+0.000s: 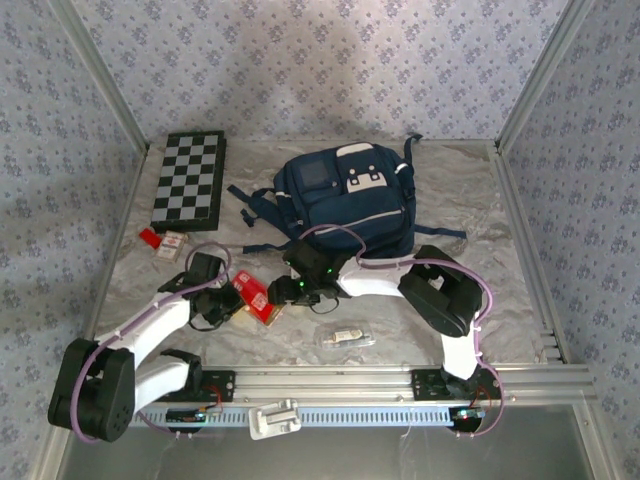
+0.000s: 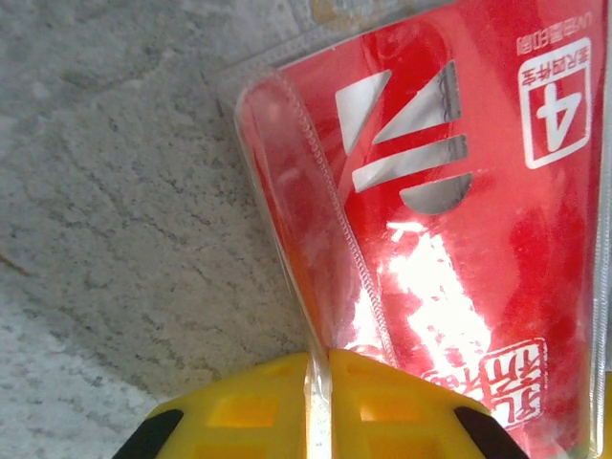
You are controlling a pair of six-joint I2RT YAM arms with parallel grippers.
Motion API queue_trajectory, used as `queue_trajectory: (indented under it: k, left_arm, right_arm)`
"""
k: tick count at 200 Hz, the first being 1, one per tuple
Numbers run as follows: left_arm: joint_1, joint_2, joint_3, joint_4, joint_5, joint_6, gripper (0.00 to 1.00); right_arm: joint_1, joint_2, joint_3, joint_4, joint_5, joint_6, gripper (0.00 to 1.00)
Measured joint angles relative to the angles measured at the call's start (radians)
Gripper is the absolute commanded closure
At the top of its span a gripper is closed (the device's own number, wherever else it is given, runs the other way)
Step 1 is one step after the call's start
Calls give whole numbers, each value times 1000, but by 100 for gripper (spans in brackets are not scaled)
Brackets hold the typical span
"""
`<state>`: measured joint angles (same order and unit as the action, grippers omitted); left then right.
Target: Pack the student bag
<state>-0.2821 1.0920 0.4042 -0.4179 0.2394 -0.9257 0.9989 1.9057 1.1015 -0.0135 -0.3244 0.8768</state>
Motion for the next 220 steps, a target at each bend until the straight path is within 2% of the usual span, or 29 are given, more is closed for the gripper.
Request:
queue_trajectory:
  k: [35, 90, 141, 187, 220]
  left_arm:
    - [1, 0, 0, -1, 0, 0, 90]
    - [1, -6, 0, -2, 0, 0, 90]
    - [1, -26, 3, -18, 0, 0, 87]
    - [1, -106, 98, -113, -20, 7, 82]
    - [1, -149, 243, -186, -56, 48, 75]
  right_arm:
    - [21, 6, 0, 34, -34, 6, 49]
    - [14, 6, -9, 63, -46, 11, 75]
    - [13, -8, -26, 124, -89, 9, 92]
    - [-12, -70, -69, 168, -104, 21, 98]
    - [-57, -196, -102, 143, -99, 15, 99]
